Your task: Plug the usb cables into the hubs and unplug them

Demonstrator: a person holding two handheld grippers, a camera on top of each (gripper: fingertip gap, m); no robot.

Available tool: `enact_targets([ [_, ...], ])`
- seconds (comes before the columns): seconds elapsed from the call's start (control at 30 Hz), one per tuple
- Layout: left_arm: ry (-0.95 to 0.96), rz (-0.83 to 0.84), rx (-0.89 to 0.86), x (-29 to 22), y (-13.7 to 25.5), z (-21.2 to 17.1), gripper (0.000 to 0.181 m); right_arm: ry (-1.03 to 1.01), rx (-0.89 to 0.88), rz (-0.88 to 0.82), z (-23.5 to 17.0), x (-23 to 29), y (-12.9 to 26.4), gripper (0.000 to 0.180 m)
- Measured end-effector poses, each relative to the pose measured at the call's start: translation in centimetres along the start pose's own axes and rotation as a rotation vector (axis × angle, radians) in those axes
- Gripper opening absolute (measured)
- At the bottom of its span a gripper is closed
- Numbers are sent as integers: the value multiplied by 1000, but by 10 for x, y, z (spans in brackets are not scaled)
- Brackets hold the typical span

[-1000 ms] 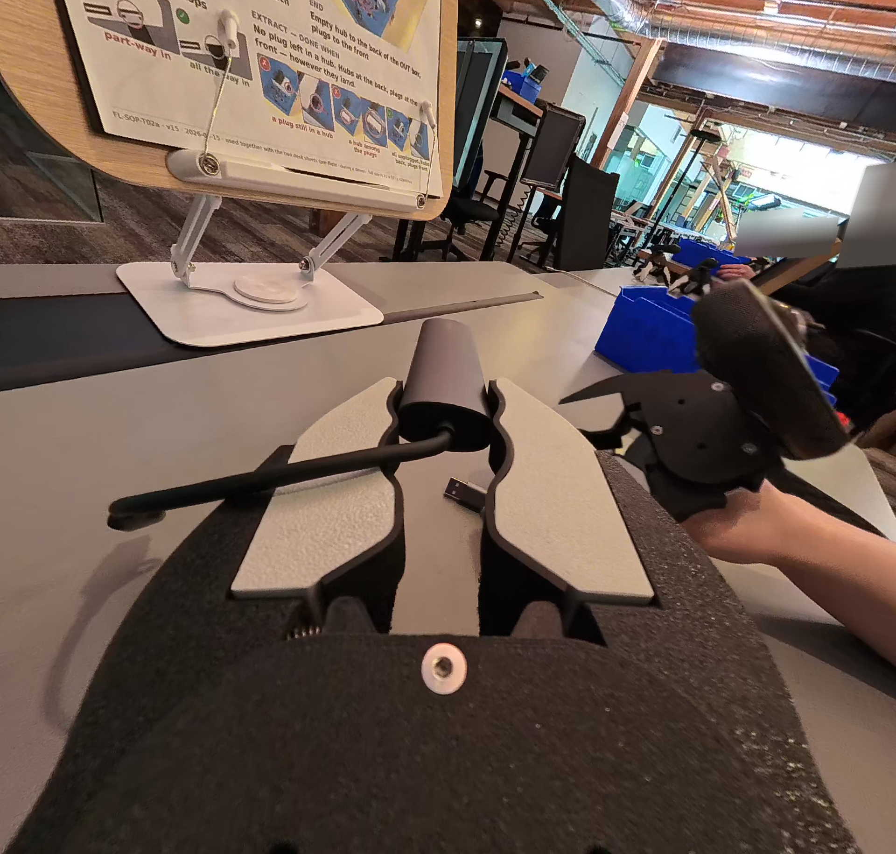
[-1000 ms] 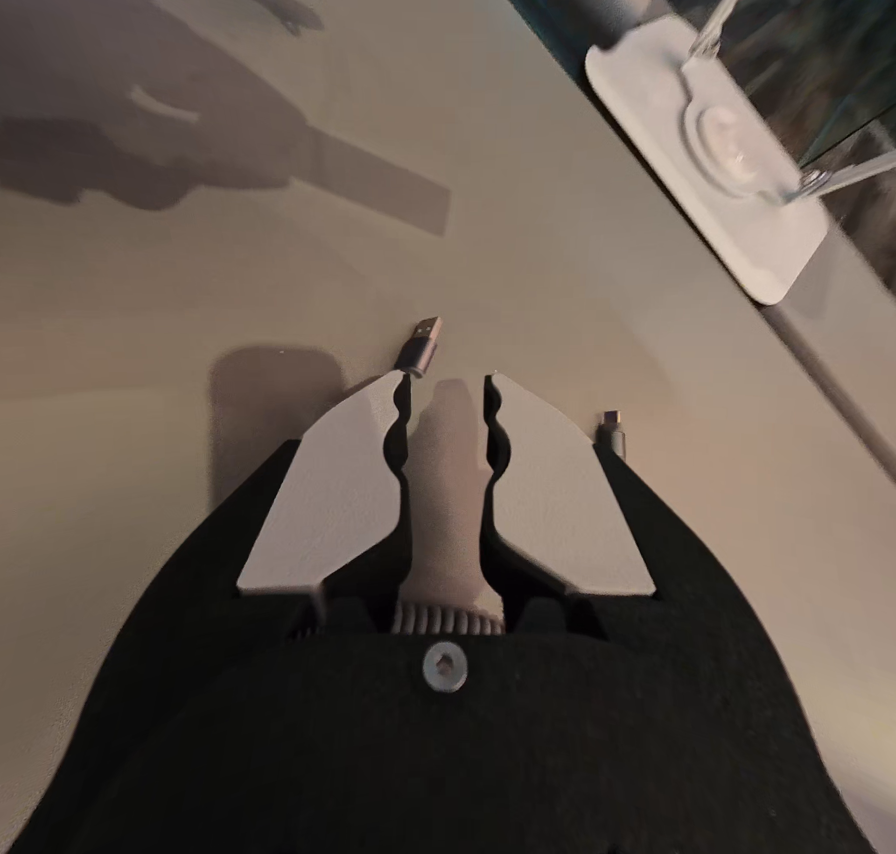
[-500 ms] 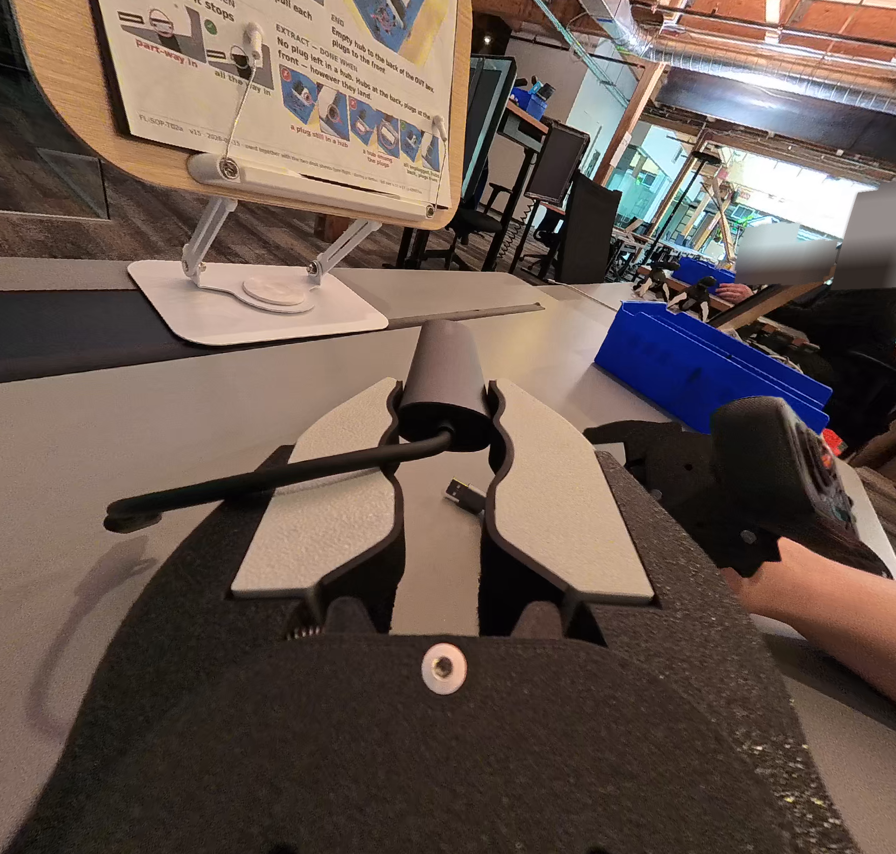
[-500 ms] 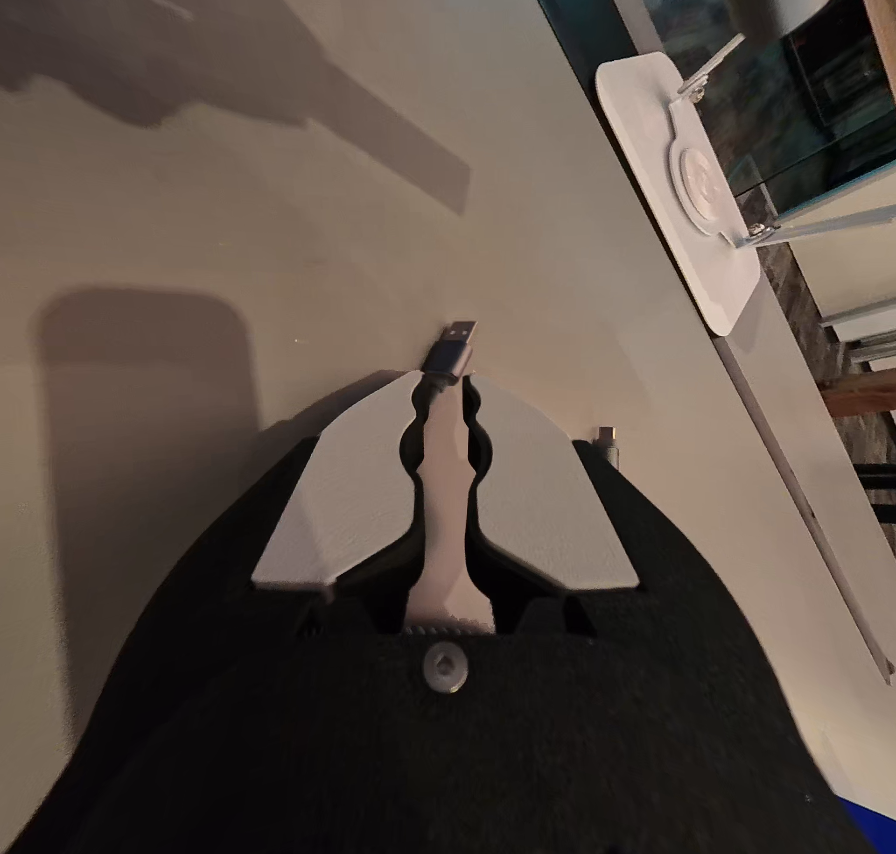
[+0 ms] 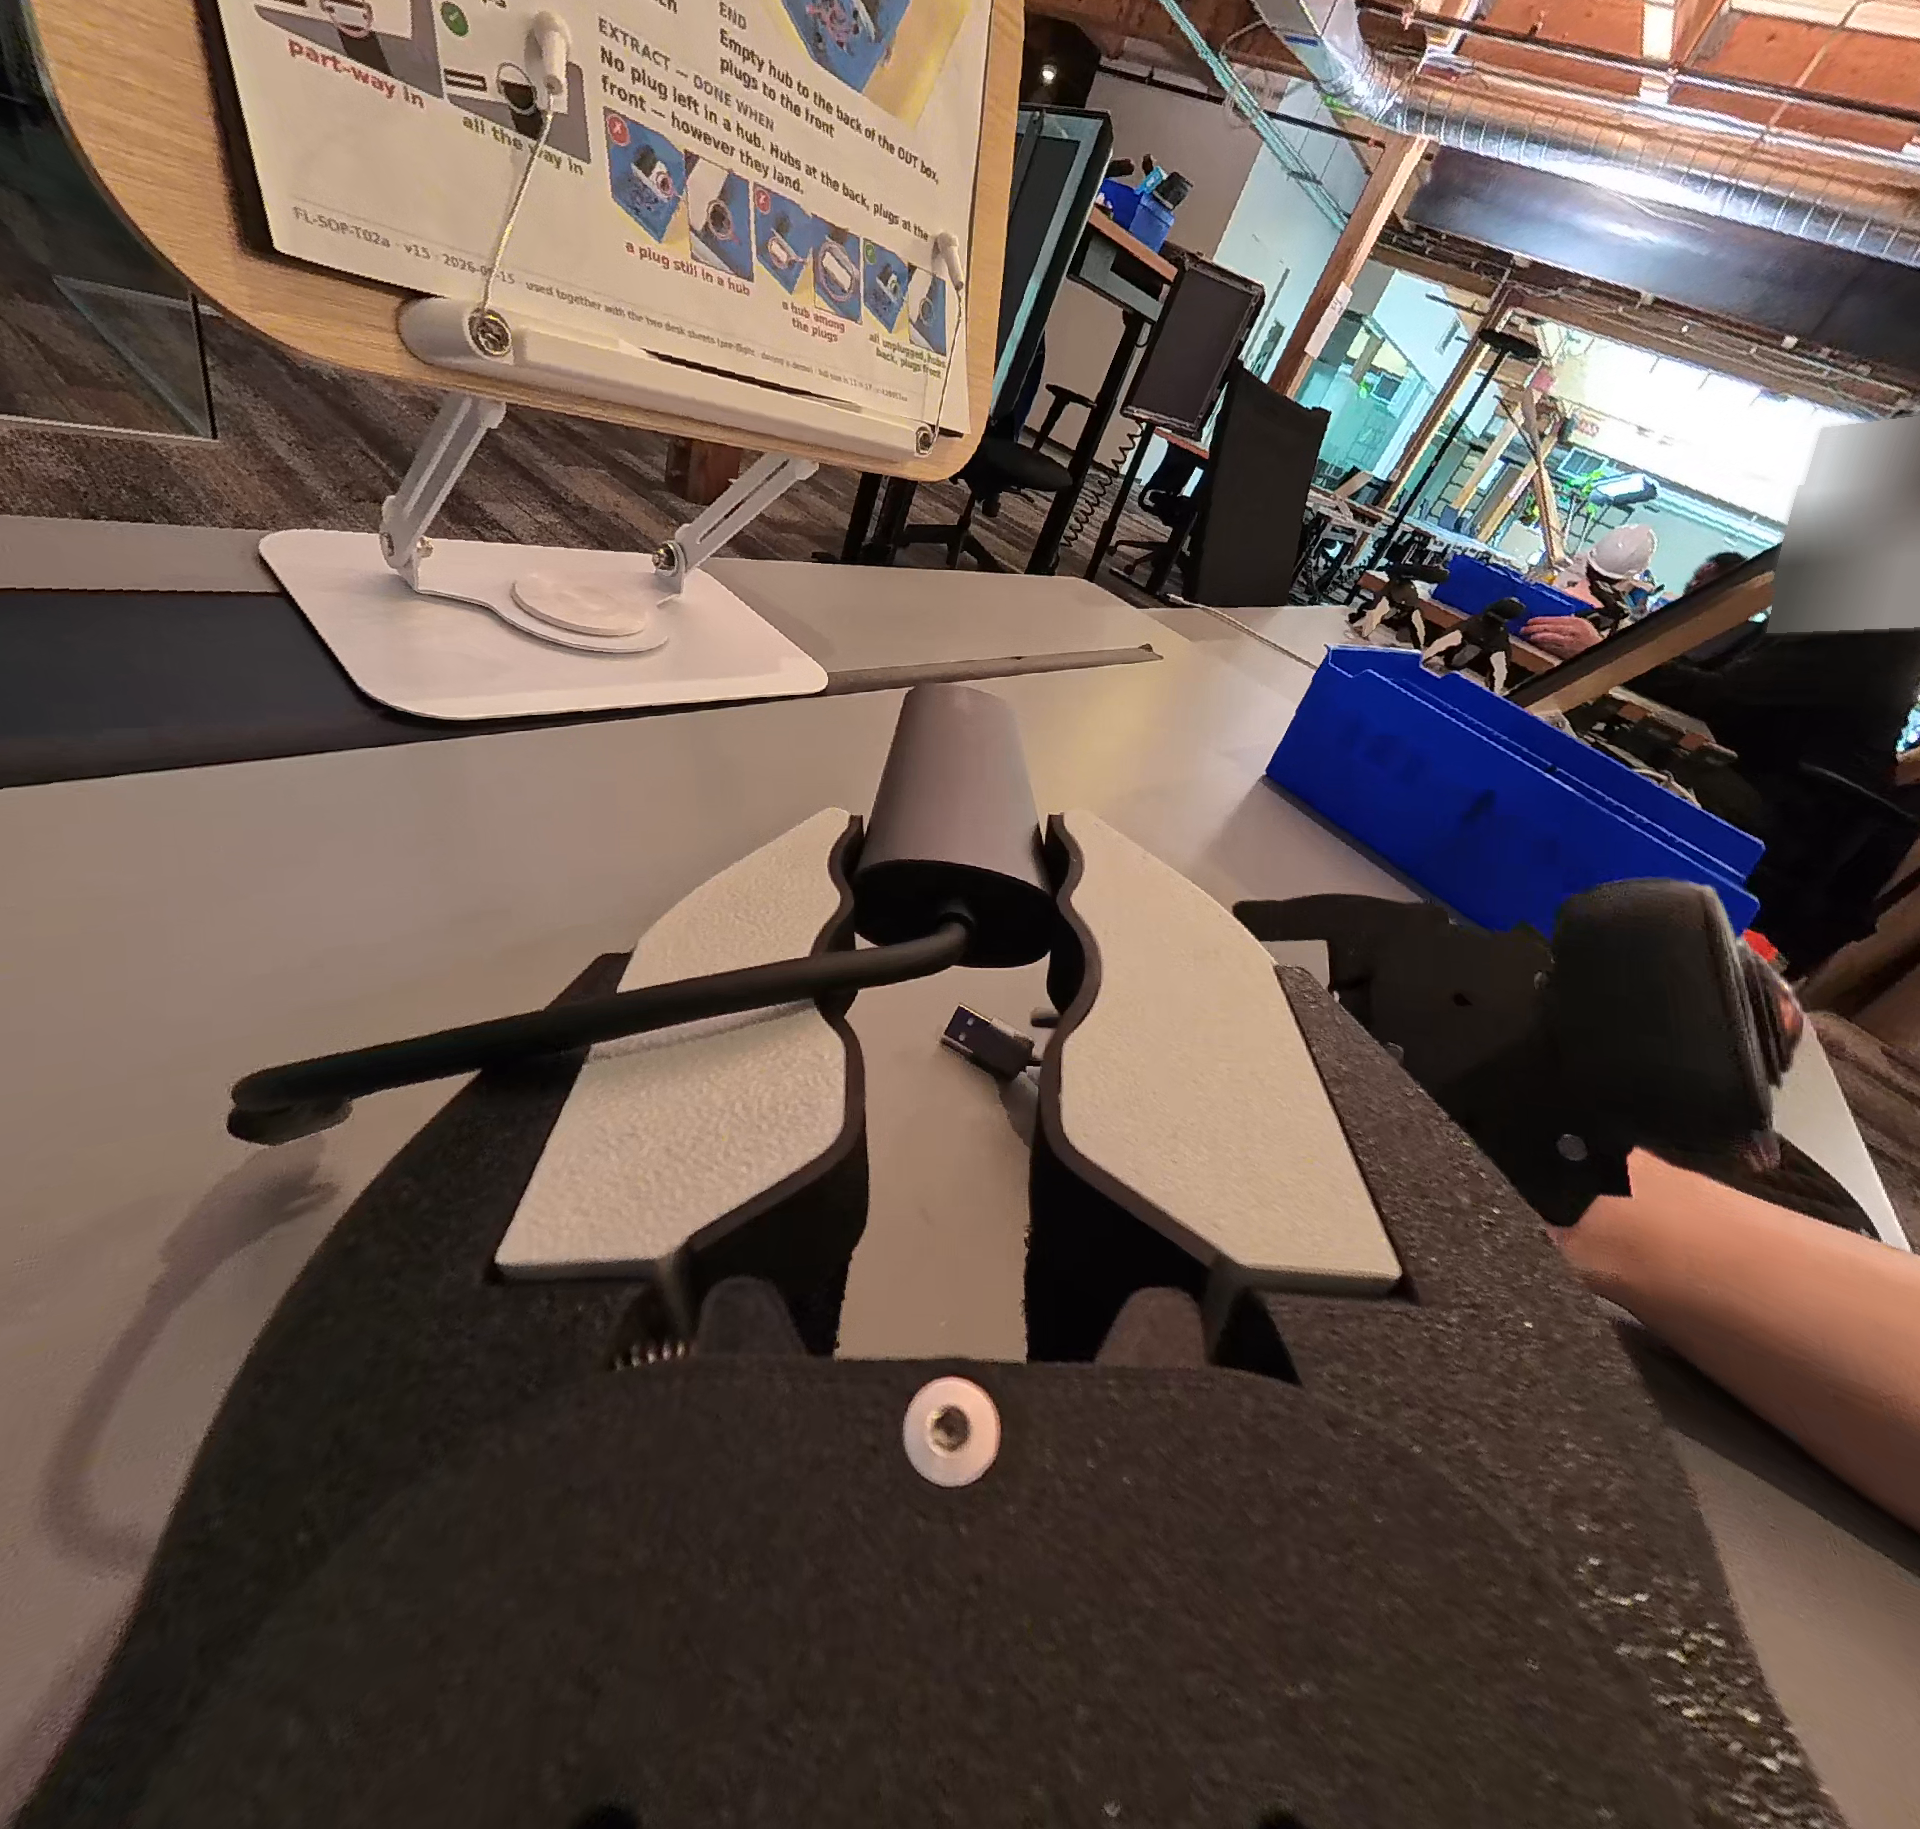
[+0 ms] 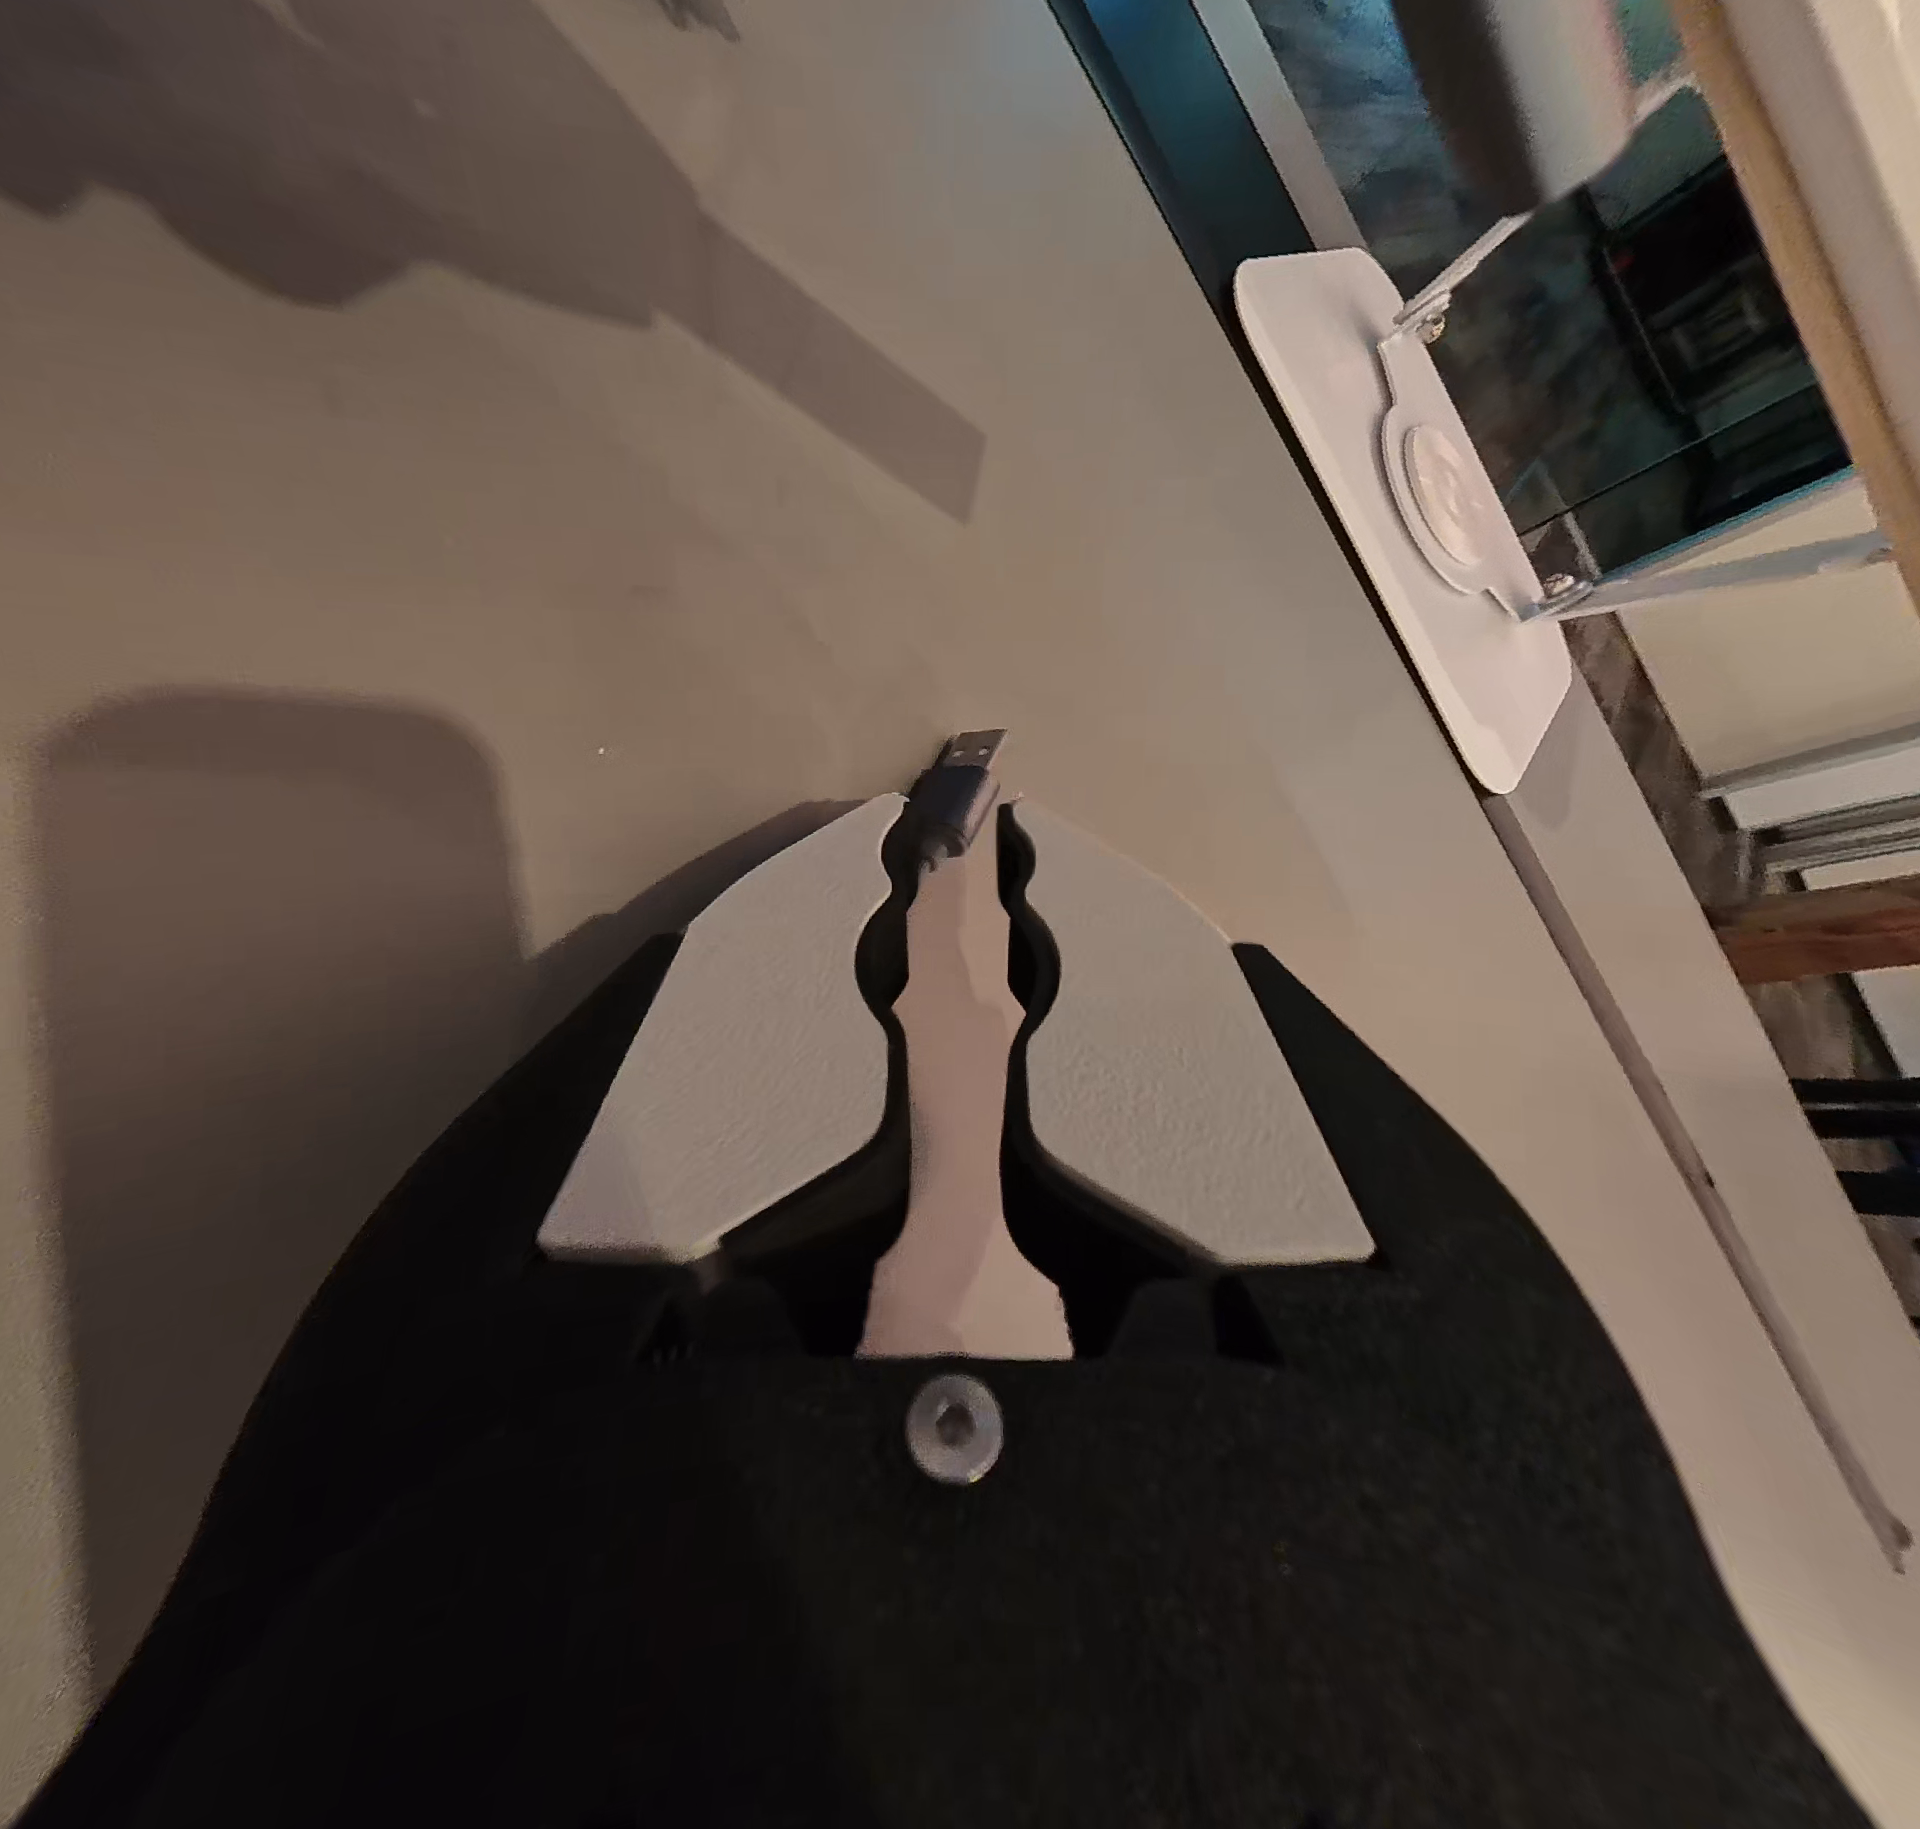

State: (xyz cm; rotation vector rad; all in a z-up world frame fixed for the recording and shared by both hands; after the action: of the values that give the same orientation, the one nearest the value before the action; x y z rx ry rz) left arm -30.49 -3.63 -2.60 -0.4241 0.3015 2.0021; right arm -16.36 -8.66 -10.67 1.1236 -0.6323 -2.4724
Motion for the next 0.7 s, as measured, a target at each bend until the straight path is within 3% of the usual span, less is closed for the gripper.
enact_targets([
  [0.3, 5, 0, 6, 1, -1, -1, 33, -166, 59, 139, -5, -4, -4, 0],
  [0.47, 11, -1, 7, 1, -1, -1, 33, -158, 45, 144, -5, -3, -3, 0],
  [0.7, 8, 3, 16, 1, -2, -2, 33, -358, 50, 197, -10, -8, -3, 6],
])
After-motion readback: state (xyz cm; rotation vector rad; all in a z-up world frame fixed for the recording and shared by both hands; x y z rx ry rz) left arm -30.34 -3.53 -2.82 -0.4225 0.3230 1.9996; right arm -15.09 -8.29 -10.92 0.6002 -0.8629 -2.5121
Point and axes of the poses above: each gripper's, where its closed fingertips meet, y back along the fingers, z out of its top, x = y × z across the jaws, the point moved 6 cm from there along y, back along the fingers, and after that the axes turned 5 degrees about y, right-handed, at the moved point
